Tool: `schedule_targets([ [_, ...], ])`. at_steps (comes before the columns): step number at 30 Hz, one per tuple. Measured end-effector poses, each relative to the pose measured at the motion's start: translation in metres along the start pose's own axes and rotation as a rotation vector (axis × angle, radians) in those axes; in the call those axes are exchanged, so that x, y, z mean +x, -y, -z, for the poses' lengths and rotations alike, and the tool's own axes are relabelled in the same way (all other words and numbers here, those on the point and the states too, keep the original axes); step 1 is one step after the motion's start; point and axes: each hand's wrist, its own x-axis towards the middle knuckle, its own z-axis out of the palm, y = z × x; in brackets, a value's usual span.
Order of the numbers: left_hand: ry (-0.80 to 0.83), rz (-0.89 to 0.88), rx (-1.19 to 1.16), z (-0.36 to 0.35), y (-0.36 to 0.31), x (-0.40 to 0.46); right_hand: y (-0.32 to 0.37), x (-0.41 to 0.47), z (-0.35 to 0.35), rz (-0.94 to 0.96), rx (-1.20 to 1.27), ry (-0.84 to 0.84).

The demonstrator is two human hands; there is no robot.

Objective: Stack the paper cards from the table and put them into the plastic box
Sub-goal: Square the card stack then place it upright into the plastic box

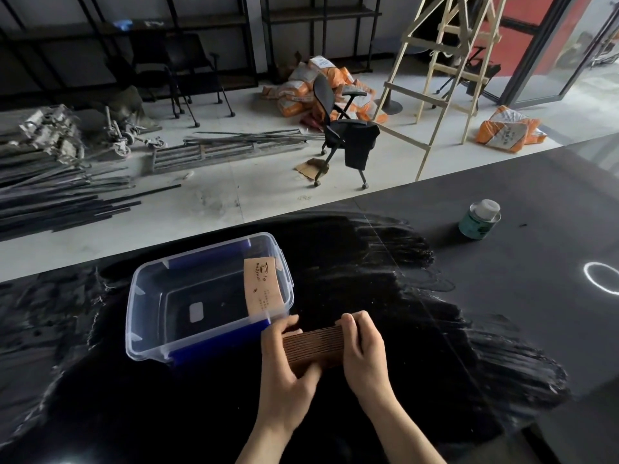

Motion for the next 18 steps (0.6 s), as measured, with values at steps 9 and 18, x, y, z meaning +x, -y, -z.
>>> schedule_targets([
  [9, -0.388, 0.231, -0.202, -0.028, -0.020, 0.011, 0.006, -0.003, -0.005, -0.114, 0.174, -0.069],
  [18, -0.436, 0.095, -0.006, -0.017, -0.011, 0.002, 0.012, -0.014, -0.016, -0.004, 0.110, -0.098],
])
